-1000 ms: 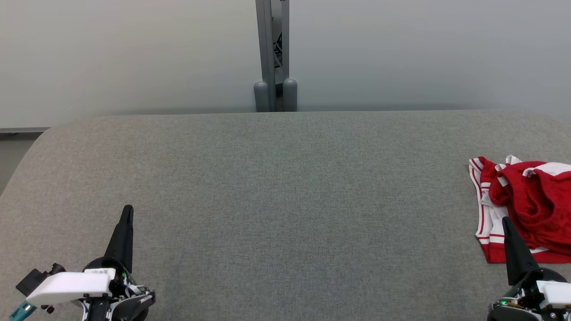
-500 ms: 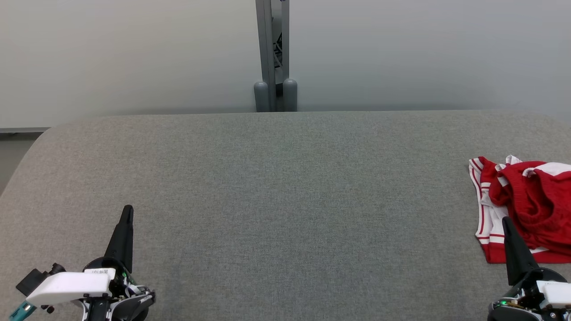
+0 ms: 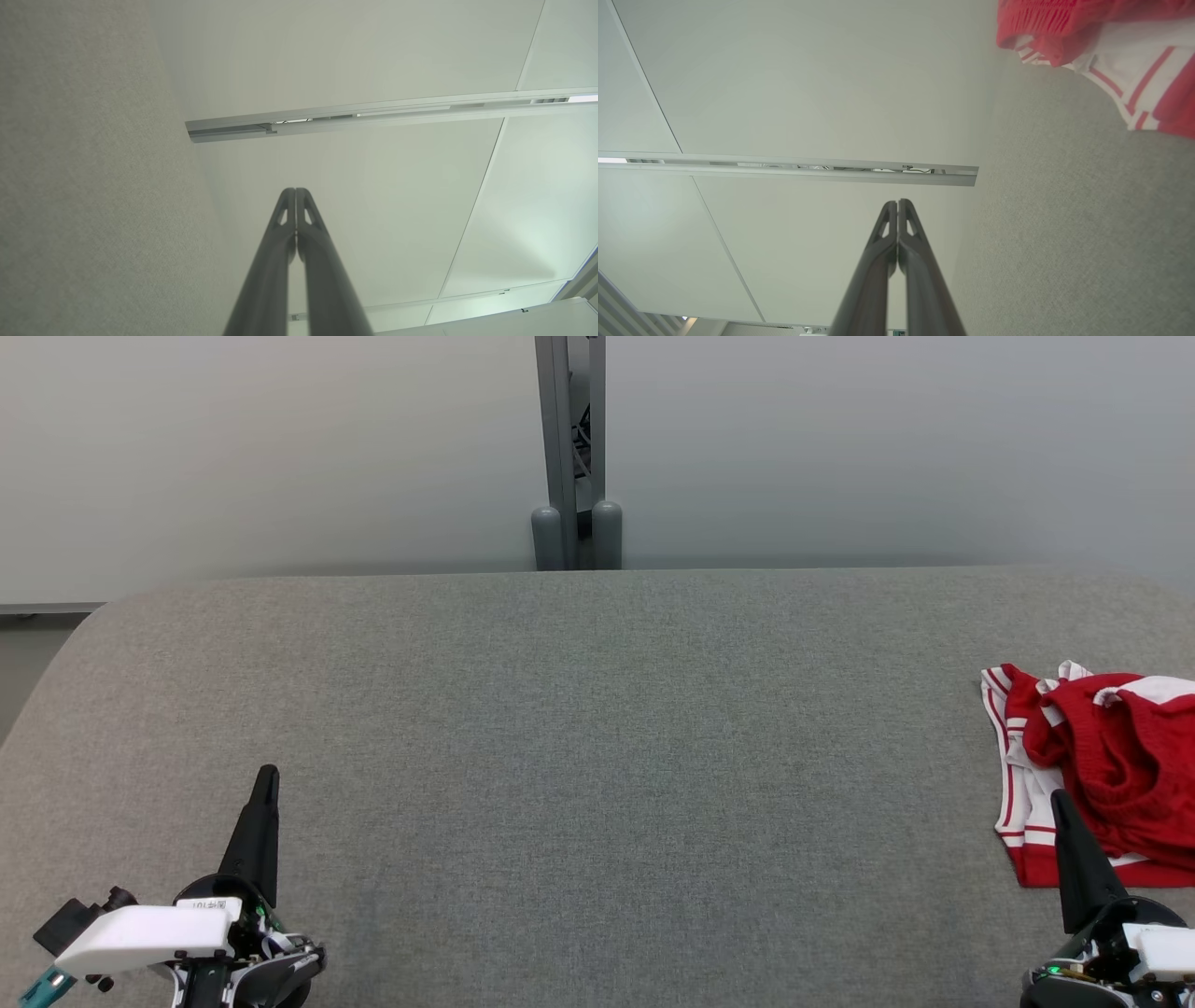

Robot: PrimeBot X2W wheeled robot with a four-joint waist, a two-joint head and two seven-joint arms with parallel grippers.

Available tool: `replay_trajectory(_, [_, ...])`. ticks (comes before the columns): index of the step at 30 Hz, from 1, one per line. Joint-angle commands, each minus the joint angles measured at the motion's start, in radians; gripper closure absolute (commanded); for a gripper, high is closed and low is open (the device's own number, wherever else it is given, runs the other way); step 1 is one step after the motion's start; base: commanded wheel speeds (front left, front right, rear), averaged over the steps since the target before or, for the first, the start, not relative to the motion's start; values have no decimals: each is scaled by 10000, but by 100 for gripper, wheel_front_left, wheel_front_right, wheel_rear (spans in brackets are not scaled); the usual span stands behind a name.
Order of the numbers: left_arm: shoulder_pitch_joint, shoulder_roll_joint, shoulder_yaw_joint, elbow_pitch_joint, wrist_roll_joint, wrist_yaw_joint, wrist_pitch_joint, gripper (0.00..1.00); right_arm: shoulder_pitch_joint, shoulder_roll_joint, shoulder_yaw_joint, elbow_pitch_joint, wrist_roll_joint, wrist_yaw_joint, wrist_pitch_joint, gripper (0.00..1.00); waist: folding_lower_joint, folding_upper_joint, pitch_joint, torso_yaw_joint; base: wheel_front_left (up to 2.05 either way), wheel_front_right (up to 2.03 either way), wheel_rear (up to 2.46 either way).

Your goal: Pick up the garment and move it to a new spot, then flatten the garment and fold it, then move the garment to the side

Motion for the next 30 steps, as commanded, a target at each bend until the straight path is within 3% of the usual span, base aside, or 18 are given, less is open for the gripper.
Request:
replay_trajectory(1, [-172,59,40,-28,-20,-40,21,100,31,-92,-30,-30,11,4,28,100,1,0,0,0,0,0,0])
replay_trajectory(30, [-172,59,40,-29,-20,-40,21,100,31,-92,-28,-29,12,4,29,100,1,0,0,0,0,0,0])
